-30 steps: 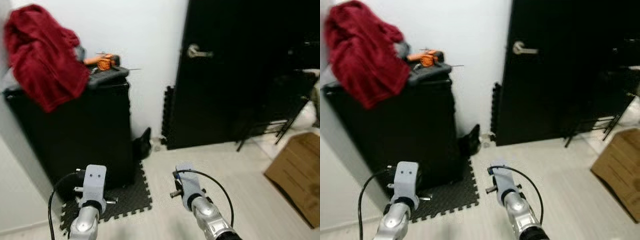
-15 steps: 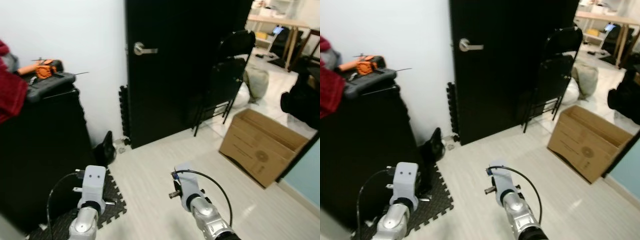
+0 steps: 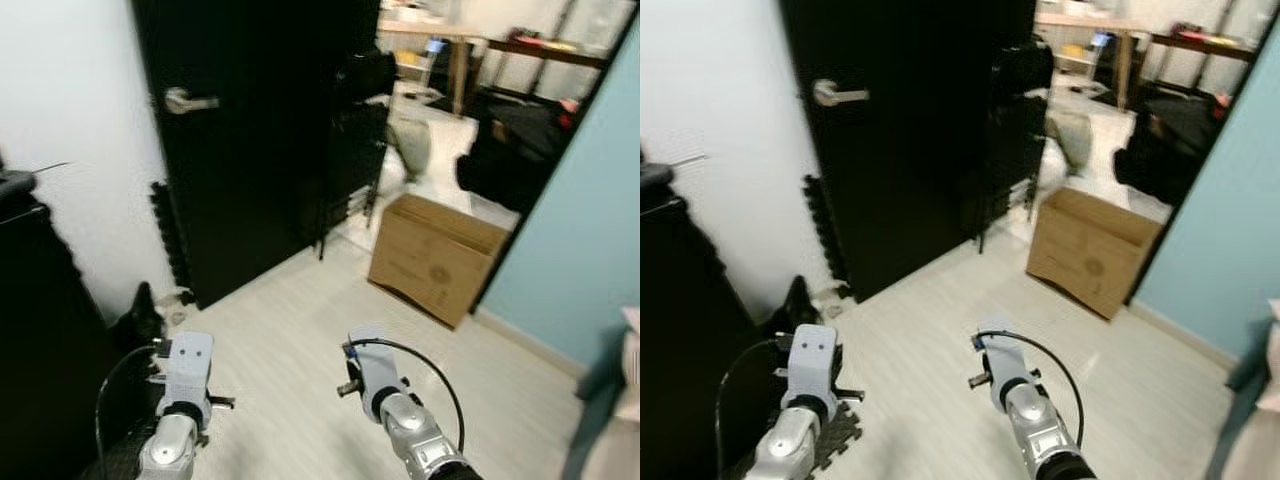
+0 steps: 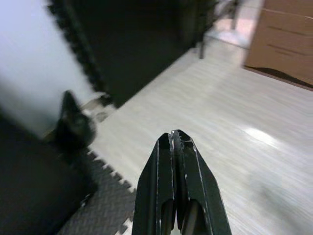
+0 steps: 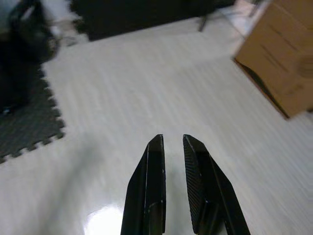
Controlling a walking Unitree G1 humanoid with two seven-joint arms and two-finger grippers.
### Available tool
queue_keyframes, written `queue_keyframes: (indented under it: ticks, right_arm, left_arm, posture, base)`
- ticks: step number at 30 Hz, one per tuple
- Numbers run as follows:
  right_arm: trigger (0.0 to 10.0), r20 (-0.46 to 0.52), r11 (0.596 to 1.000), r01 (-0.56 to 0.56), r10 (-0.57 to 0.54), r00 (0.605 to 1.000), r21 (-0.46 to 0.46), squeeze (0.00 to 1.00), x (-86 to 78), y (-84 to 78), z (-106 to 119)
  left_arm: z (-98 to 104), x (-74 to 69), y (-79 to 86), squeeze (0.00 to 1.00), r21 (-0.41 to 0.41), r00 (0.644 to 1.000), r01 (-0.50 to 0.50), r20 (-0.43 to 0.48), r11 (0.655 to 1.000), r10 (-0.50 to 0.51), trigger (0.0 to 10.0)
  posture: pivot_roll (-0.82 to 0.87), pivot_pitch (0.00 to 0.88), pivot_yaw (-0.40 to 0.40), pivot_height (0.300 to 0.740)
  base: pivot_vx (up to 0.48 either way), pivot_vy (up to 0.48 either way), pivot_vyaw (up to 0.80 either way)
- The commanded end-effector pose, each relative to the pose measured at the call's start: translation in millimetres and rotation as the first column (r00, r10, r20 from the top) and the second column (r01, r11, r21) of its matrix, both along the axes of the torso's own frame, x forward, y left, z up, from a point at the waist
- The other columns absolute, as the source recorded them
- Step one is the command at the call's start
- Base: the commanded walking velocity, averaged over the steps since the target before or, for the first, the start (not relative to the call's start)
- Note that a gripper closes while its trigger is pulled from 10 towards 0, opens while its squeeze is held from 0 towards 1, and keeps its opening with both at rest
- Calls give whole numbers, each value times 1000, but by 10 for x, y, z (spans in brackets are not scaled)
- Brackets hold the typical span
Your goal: Clean up the room
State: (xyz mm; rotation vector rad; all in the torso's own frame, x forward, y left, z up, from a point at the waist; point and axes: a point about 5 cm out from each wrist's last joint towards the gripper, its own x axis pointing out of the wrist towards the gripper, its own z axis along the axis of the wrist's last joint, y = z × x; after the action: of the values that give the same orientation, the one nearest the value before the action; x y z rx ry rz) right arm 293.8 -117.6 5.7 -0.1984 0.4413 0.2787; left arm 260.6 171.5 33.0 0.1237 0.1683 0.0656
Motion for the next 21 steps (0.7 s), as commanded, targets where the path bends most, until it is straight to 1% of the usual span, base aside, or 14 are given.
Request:
queue_keyframes:
  ticks: [1, 21]
  right_arm:
    - [10000, -16, 1000, 0, 0, 1000, -6, 0, -22, -5, -28]
    - [10000, -19, 1000, -4, 3, 1000, -6, 0, -14, -3, -24]
  left_arm:
    - [-23, -15, 5, 0, 7, 1000, 7, -15, 1000, -7, 10000]
    - [-26, -18, 11, 0, 10, 1000, 6, -16, 1000, -6, 10000]
  posture:
    - [57, 0, -33, 740]
    - [57, 1, -38, 740]
  base:
    - [0, 0, -800]
    - [0, 0, -800]
